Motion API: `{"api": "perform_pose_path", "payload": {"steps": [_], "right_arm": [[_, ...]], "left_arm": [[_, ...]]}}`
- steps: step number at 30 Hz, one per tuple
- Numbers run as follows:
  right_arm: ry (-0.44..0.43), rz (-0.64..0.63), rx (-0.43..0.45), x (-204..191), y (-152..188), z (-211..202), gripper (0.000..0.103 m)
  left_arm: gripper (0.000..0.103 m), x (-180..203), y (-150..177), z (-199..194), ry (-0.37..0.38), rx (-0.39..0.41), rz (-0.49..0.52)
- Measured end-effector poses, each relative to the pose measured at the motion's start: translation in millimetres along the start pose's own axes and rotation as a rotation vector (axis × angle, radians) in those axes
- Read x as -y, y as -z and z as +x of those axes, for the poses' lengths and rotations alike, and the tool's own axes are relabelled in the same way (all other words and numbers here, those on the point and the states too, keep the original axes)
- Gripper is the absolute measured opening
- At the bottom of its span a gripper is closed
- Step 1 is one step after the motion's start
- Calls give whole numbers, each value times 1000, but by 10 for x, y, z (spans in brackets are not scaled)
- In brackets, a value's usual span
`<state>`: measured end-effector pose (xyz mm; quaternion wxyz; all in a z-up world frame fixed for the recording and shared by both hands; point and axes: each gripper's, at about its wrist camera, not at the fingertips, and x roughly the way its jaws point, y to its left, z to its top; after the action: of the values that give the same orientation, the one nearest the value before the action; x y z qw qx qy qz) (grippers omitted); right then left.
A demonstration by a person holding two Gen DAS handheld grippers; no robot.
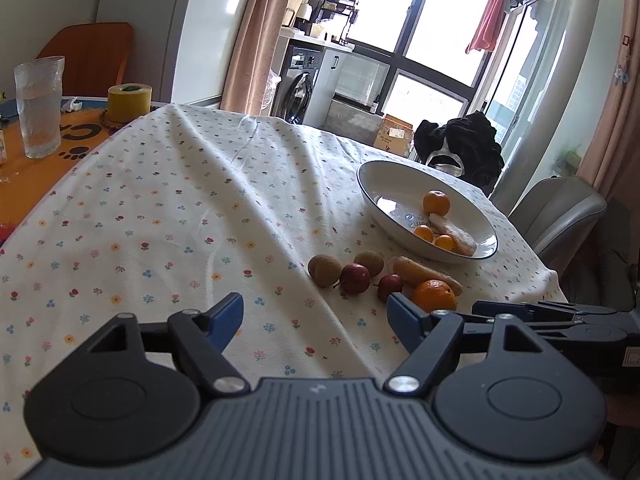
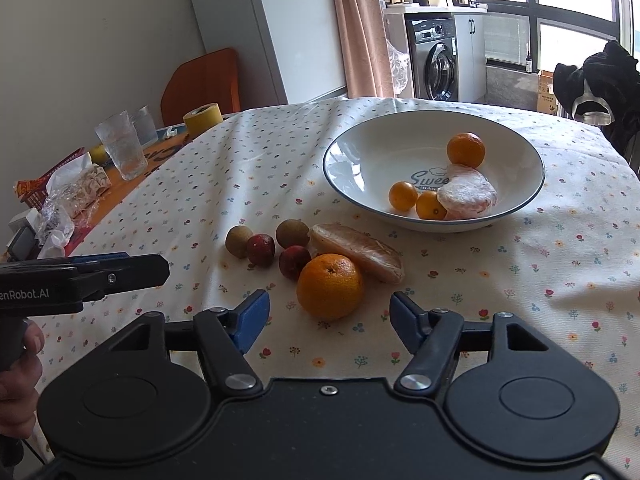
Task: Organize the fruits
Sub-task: 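Close the right gripper around the large loose orange, then lift the orange toward the bowl with the right gripper while the left gripper grasps a red plum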
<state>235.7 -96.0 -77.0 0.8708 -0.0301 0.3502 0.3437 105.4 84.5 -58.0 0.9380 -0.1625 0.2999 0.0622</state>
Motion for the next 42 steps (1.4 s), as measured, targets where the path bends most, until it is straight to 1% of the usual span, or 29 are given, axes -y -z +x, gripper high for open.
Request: {"api": "perform_pose_path", "payload": {"steps": [6,10,11,12,13,14,16,23,25,34,42], "right_arm": [[-9,-2,-16,-6,-28,117,62],[-25,-6,-18,-7,-47,183,62],[-30,-8,-17,-5,-48,203,60],[-36,-10,-15,-1,-49,223,50],[-29,-10,-16,10,-49,248,42],[-34,-3,-16,33,-47,262,39],[-54,12,-15,80,-47,249,38],[-52,4,-6,138,9,116,38],[-49,9,-2,173,17,79,38],[-34,39,44,367,12,-98,38],[-28,69,70,560,53,-210,38]], "left_arm": [[68,-8,-11,51,8,-8,-4],[65,11,-25,76,-5,-9,-8],[65,17,-25,81,-8,-8,-7],[64,25,-25,88,-10,-8,-8],[63,31,-27,100,-10,-9,-10],[63,37,-29,107,-9,-9,-11],[61,56,-34,130,-9,-13,-9],[57,157,-58,186,5,-7,2],[54,192,-58,214,11,-10,5],[45,375,-76,307,25,-21,31],[43,533,-102,404,27,-32,52]]}}
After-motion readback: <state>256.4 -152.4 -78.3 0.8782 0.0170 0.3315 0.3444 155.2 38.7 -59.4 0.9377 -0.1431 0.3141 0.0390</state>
